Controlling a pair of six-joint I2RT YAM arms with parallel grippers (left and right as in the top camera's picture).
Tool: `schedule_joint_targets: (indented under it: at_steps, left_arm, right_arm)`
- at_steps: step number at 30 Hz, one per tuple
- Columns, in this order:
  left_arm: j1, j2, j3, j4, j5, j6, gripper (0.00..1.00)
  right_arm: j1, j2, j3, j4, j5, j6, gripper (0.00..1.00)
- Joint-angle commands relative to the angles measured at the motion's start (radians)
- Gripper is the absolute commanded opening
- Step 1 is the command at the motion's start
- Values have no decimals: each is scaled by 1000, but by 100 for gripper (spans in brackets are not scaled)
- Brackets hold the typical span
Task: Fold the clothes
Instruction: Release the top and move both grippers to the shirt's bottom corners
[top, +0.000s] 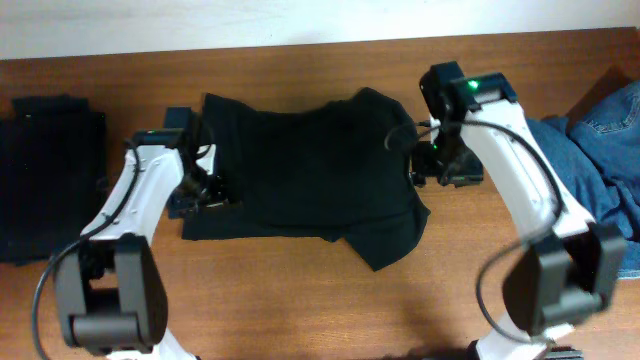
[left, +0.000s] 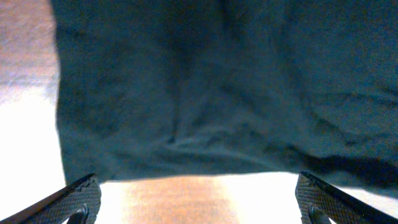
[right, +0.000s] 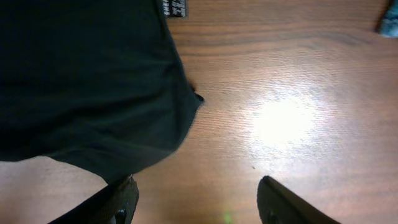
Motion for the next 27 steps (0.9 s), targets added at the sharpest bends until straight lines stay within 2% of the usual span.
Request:
schedule_joint_targets:
  at_steps: [1, 4, 5, 6, 8, 17, 27]
  left_arm:
    - [11, -127, -24, -6, 55, 12, 100]
    - [1, -230, -70, 0, 49, 11, 99]
    - [-2, -261, -89, 10, 42, 3, 99]
    - [-2, -309, -126, 34, 21, -22, 99]
    - [-2, -355, -183, 82, 1, -37, 99]
    - [-2, -386, -400, 252, -13, -74, 99]
    - [1, -380, -431, 339, -163, -83, 98]
  right_arm:
    - [-5, -159, -92, 40, 43, 42, 68]
    - [-5, -288, -220, 117, 31, 66, 72]
    - [-5, -335, -274, 152, 6, 65, 75]
    - [-5, -385, -339, 193, -32, 65, 83]
    - [-5, -432, -418, 237, -66, 65, 87]
    - [-4, -447, -633, 402, -87, 64, 89]
    - [-4, -443, -752, 592, -164, 61, 89]
